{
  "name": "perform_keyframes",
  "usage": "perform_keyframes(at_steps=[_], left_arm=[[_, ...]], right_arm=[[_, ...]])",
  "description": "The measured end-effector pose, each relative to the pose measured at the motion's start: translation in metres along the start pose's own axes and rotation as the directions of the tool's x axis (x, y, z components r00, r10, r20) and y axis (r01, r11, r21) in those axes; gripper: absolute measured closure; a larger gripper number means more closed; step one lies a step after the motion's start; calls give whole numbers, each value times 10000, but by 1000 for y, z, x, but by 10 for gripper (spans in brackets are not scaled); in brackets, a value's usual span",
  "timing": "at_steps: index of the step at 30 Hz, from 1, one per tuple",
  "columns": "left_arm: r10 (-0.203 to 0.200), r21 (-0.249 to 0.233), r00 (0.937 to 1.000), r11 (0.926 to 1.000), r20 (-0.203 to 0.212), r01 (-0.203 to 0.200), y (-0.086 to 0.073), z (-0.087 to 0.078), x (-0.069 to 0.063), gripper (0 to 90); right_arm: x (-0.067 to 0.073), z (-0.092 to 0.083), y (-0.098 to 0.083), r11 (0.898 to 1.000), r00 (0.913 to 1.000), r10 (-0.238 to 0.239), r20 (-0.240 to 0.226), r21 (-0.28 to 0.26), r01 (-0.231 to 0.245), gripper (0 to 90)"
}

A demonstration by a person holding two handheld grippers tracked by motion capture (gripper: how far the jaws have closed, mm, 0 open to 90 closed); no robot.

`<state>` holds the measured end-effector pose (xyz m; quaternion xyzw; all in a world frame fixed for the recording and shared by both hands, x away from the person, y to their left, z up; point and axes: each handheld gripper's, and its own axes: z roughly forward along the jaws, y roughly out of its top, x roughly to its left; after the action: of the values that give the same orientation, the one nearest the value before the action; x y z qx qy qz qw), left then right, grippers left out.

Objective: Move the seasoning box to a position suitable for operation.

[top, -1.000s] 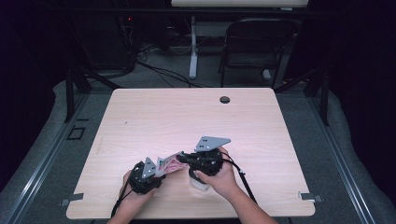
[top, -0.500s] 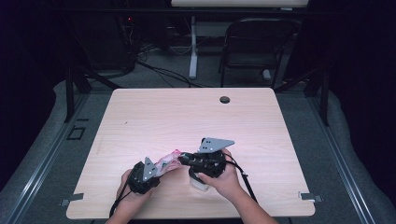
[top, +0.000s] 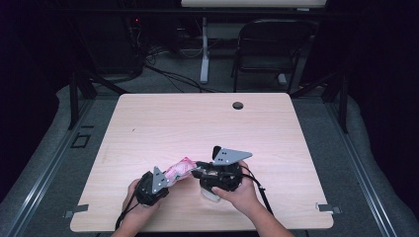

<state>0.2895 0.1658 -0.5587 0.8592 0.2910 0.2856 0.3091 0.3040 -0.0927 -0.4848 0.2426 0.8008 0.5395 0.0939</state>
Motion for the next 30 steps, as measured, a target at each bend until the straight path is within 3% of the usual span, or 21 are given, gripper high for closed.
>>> perform_keyframes(at_steps=[12, 23, 30], left_arm=[[-48, -34, 9999, 10000, -152, 47, 0, -1, 0, 650], [4, -66, 9994, 10000, -333, -6, 0, -4, 3, 651], [0, -34, 9991, 10000, -434, -2, 1, -5, 3, 652]], right_arm=[[-1, -6, -1, 10000, 9999, 25, 117, -5, -25, 567], [0, -15, -2, 9997, 9998, 82, 162, -222, -79, 555], [1, -20, -3, 9996, 9995, -151, 292, -224, 158, 543]])
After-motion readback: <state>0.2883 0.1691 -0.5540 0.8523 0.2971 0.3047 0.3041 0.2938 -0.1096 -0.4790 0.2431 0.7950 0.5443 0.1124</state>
